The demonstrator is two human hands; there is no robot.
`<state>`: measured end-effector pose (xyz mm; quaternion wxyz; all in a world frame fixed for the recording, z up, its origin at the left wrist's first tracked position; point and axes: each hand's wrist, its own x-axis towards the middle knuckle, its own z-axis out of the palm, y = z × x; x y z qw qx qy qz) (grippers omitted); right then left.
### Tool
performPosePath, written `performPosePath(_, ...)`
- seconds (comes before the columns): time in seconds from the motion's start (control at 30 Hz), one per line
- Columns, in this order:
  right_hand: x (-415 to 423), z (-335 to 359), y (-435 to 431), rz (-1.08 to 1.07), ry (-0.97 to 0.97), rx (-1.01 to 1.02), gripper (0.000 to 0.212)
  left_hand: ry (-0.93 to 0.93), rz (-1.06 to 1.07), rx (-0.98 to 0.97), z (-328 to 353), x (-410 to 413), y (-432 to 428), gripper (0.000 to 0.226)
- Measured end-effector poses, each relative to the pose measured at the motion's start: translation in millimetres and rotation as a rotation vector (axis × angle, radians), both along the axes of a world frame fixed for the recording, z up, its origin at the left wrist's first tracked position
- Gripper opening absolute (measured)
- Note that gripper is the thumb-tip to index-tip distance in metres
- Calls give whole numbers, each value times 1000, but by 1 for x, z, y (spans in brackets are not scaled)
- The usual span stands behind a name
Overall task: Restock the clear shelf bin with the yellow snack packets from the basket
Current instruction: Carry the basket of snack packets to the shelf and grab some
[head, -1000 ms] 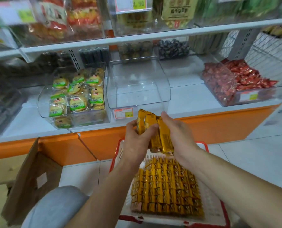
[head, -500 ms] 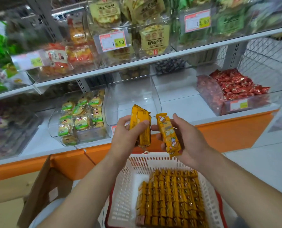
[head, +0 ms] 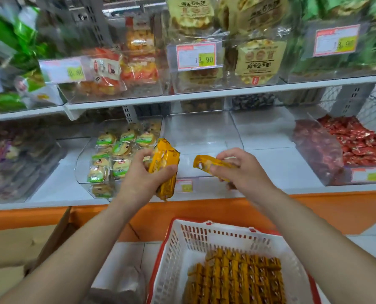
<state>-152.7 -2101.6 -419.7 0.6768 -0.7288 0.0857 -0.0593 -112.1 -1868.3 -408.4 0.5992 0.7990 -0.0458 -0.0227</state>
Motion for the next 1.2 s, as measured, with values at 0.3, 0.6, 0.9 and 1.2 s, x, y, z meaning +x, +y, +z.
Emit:
performPosePath(0.3, 222, -42, 40, 22, -20, -663, 42, -128, 59, 74, -29, 55, 56, 78)
performPosePath(0.6, 324, -81, 54, 13, -118, -837, 32, -123, 85, 77, -52, 80, 58, 68)
performPosePath(0.9, 331, -94, 65, -69, -3, -776, 48, -79, 102, 37, -53, 78, 56, 72)
performPosePath(1.2, 149, -25, 78, 158, -154, -160, 13, -40, 102, -122, -34, 67, 48, 62)
